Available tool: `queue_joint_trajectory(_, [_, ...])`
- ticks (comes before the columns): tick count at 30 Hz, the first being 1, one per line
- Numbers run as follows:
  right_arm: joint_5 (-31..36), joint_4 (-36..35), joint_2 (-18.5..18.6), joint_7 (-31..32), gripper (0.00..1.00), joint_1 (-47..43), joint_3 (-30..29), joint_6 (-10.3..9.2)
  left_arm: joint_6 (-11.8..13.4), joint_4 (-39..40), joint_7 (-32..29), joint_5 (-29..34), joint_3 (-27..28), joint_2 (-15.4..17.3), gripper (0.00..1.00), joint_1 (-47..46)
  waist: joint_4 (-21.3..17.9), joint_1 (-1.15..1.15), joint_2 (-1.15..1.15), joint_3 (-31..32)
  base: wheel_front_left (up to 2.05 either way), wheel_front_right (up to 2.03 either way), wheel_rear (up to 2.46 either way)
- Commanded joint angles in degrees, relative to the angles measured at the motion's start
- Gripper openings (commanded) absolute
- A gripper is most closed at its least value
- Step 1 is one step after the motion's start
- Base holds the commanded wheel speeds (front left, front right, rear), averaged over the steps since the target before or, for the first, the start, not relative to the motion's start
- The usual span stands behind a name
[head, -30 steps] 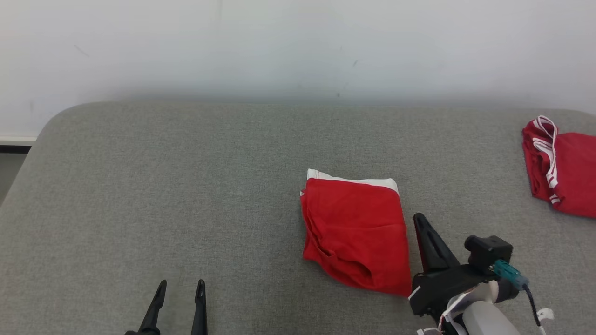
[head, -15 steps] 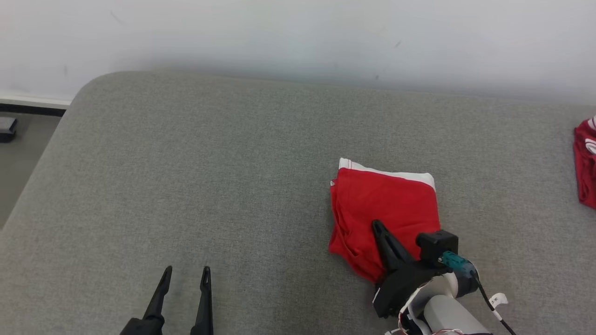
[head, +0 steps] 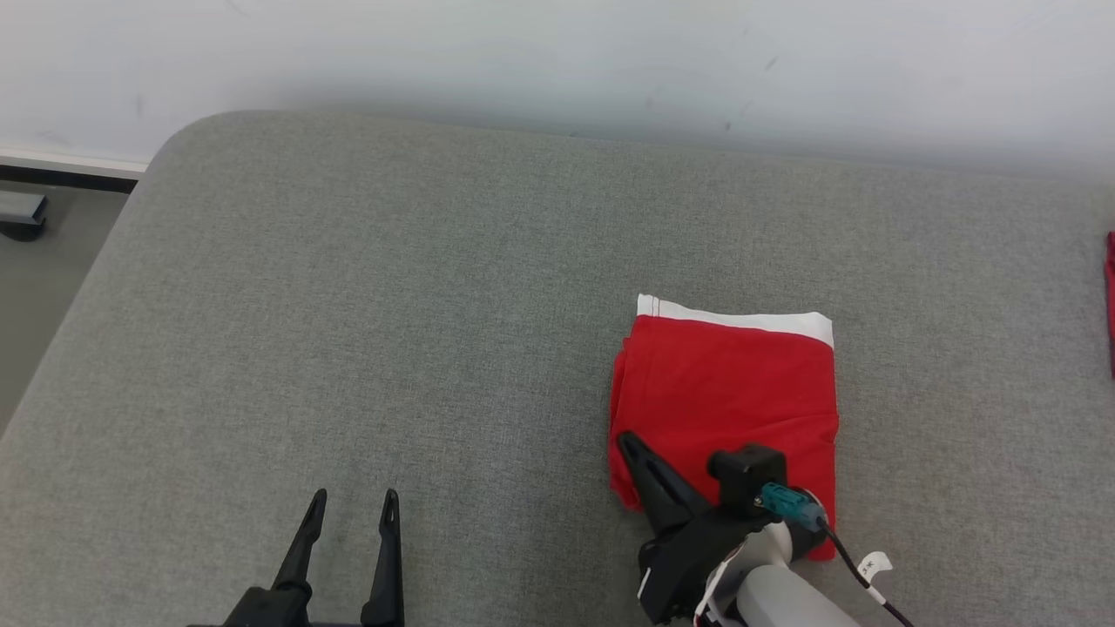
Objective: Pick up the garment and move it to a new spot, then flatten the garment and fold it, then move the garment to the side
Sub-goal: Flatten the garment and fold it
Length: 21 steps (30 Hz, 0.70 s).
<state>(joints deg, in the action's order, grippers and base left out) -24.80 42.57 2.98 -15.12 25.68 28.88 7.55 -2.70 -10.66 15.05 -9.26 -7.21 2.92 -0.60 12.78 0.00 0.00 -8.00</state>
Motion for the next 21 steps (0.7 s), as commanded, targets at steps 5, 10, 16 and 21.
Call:
queue_joint_trajectory(5, [-2.5,0.0,-0.2,0.0,0.00,0.0,3.0,-0.15,0.2,-0.3,0.2,-0.2,-0.4,-0.1,1.00,-0.7,0.1,0.00,0.00,0.0,0.00,0.00,0.00])
queue_joint_trajectory(10, [-2.4,-2.4,-0.2,0.0,0.00,1.2,2.1,-0.15,0.2,-0.2,0.2,0.3,0.5,-0.1,1.00,-0.2,-1.0,0.00,0.00,0.7,0.00,0.00,0.00])
queue_joint_trajectory(16, [0.5,-6.4,-0.2,0.0,0.00,0.6,-2.9,-0.15,0.4,0.3,0.2,0.6,1.1,-0.1,1.00,0.6,-3.1,0.00,0.00,1.7,0.00,0.00,0.00])
queue_joint_trajectory(21, [4.9,-11.2,0.0,0.0,0.00,-1.5,-9.3,-0.15,0.3,0.6,0.2,0.9,1.6,-0.1,1.00,1.6,-6.0,0.00,0.00,2.7,0.00,0.00,0.00])
